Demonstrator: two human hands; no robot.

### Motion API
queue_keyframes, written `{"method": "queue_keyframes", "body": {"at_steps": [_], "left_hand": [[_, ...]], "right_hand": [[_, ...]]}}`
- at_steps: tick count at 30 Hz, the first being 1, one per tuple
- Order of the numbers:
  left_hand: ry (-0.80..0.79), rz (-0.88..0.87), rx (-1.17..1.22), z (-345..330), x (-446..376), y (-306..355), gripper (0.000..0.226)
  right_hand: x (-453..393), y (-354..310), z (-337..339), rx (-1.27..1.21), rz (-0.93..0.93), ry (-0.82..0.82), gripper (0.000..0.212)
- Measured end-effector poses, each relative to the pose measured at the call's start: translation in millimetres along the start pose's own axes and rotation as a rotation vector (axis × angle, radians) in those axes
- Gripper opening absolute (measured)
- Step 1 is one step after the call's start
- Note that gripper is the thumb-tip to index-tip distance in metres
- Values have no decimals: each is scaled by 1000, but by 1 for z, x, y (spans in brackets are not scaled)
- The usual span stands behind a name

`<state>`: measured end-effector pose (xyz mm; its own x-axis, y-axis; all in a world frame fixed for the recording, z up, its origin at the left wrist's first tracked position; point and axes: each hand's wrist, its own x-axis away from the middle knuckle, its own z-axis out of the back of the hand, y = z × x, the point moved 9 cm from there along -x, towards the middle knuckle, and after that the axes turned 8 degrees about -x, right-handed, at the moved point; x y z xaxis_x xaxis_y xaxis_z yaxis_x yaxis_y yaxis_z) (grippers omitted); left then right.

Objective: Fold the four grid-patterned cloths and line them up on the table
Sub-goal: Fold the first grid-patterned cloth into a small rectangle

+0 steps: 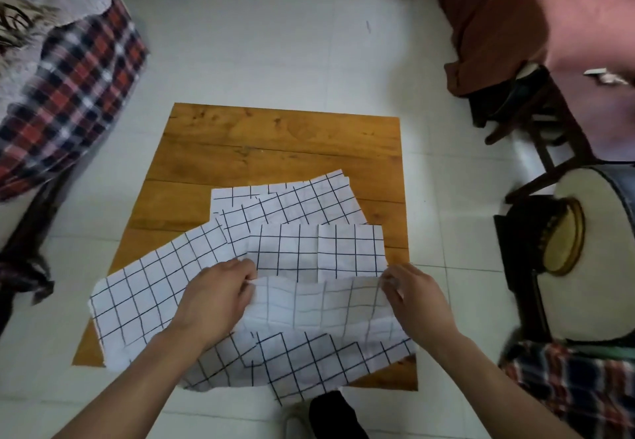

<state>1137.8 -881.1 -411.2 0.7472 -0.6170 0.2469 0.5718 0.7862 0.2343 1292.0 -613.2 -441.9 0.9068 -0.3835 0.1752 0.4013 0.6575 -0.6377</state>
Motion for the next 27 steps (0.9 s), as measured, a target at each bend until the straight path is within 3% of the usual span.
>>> {"method": "queue_keyframes", "body": {"at_steps": [6,15,27], "left_hand": [[66,62,18,-9,-36,-6,7],[91,119,51,-76,-108,-41,7],[142,191,53,-113,-142,-62,9]], "right_hand": [[-38,11,-7,11,1,-8,8],[-115,54,-46,20,-45,8,12],[-163,81,-77,69,-22,-20,10]]}}
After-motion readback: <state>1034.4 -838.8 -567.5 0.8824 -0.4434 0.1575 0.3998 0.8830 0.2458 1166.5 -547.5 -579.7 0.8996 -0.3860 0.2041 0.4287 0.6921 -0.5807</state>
